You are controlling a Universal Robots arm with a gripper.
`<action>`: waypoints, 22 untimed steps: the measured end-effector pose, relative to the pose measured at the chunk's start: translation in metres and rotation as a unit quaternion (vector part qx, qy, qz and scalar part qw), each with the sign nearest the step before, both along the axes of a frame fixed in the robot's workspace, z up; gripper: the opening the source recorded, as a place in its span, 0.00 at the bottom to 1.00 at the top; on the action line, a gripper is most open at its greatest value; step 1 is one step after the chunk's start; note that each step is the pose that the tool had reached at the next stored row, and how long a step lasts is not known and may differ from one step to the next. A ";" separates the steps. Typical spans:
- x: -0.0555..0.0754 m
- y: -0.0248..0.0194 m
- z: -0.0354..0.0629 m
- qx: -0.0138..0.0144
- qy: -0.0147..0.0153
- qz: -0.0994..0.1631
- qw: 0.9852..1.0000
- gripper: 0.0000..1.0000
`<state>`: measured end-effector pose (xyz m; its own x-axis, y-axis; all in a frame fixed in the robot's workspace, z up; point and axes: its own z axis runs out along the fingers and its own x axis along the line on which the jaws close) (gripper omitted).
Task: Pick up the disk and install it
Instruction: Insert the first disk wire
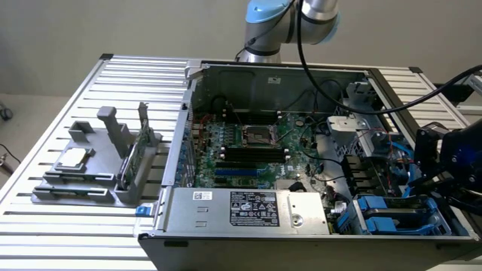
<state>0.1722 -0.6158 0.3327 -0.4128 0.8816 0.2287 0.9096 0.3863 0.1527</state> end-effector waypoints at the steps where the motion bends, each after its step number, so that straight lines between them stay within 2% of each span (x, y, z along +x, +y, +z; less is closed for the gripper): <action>1: 0.000 0.0001 0.0000 0.000 0.002 0.000 1.000 0.17; 4: 0.000 0.0003 0.0001 -0.001 0.011 0.000 1.000 0.17; 10: -0.002 0.0003 0.0015 -0.001 0.025 0.000 1.000 0.17; 13: -0.002 0.0002 0.0015 -0.002 0.029 -0.001 1.000 0.17; 18: -0.002 0.0003 0.0017 -0.002 0.034 -0.007 0.999 0.17; 22: -0.003 -0.0017 0.0014 -0.003 0.035 -0.010 0.999 0.17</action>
